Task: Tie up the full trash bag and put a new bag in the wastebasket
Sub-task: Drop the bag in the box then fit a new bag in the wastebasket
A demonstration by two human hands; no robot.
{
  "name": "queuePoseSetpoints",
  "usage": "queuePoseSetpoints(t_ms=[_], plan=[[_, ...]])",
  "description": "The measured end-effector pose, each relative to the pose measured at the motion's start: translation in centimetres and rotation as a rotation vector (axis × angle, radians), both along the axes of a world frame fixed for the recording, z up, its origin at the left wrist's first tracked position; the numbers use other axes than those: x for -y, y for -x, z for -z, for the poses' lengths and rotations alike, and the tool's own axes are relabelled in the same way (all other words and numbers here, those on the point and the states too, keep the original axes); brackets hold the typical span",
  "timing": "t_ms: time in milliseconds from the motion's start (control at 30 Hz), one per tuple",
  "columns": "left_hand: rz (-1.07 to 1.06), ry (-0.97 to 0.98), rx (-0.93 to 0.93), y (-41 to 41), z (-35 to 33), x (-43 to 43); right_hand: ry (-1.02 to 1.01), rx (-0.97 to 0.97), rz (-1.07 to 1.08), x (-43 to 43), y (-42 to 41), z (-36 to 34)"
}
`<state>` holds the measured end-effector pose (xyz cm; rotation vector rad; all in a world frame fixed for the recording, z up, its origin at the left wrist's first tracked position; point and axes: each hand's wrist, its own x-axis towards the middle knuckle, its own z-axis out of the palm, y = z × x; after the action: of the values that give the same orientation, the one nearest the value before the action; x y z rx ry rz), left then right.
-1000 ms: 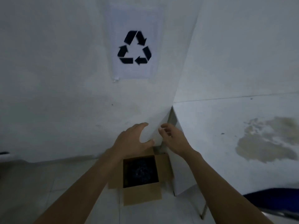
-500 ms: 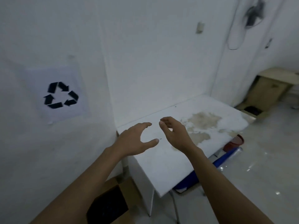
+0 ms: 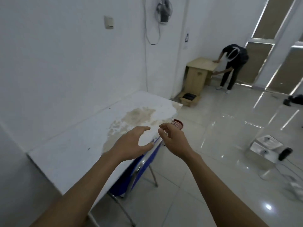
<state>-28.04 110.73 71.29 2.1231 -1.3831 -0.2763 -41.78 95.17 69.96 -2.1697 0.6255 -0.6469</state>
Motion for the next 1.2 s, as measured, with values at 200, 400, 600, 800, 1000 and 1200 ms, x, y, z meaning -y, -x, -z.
queuePoseSetpoints(t_ms=[200, 400, 600, 800, 1000, 1200], plan=[[0.115, -0.052, 0.007, 3.8, 3.0, 8.3, -0.021, -0.042, 0.096, 6.7, 5.3, 3.3], [0.167, -0.103, 0.009, 3.5, 5.3, 16.1, -0.080, -0.079, 0.174, 12.9, 6.7, 6.4], [0.184, -0.146, -0.014, 1.1, 8.3, 24.3, -0.107, -0.144, 0.186, 20.1, 4.7, 9.0], [0.181, -0.243, 0.002, -2.4, 10.8, 32.1, -0.150, -0.173, 0.196, 27.9, 1.3, 10.8], [0.191, -0.347, 0.033, -5.2, 12.8, 39.1, -0.235, -0.218, 0.202, 36.3, -1.6, 13.6], [0.101, -0.411, 0.065, -8.0, 16.6, 47.8, -0.304, -0.305, 0.091, 46.6, -5.8, 17.9]])
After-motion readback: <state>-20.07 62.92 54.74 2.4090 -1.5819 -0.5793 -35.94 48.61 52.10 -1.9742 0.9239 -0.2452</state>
